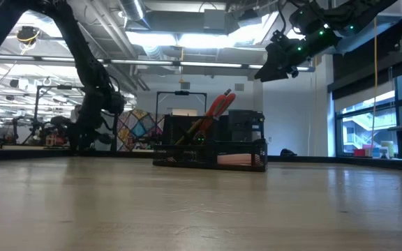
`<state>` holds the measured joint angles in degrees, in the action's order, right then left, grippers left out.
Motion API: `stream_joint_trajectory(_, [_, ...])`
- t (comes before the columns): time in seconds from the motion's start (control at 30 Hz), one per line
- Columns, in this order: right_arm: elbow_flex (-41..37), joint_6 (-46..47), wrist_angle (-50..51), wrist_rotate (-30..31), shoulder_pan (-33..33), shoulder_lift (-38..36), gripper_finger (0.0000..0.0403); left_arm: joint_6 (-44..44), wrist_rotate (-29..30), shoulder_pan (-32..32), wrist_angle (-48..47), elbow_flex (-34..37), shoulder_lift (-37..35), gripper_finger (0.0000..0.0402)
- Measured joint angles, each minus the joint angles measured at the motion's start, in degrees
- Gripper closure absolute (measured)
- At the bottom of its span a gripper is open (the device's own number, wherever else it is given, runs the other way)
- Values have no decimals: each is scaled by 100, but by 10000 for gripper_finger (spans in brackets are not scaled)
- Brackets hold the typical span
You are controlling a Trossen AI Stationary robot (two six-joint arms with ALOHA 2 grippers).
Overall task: Pick and place office supplies into organizer
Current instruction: Put the blue binder clip into the desk organizer
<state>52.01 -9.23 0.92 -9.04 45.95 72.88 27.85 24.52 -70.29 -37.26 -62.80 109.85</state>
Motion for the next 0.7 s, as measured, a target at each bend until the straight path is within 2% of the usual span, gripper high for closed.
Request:
stream_joint_trajectory(0.17, [0, -2, -51, 0, 0, 0, 175, -291, -577, -173, -9, -7, -27, 332])
stream_joint_trajectory(0.5, [0, -2, -65, 0, -2, 0, 175, -786, -647, -83, 21, 3, -25, 332])
stream_joint_trajectory(0.7, [0, -2, -65, 0, -2, 0, 175, -1233, -469, 180, -82, -34, 5, 334])
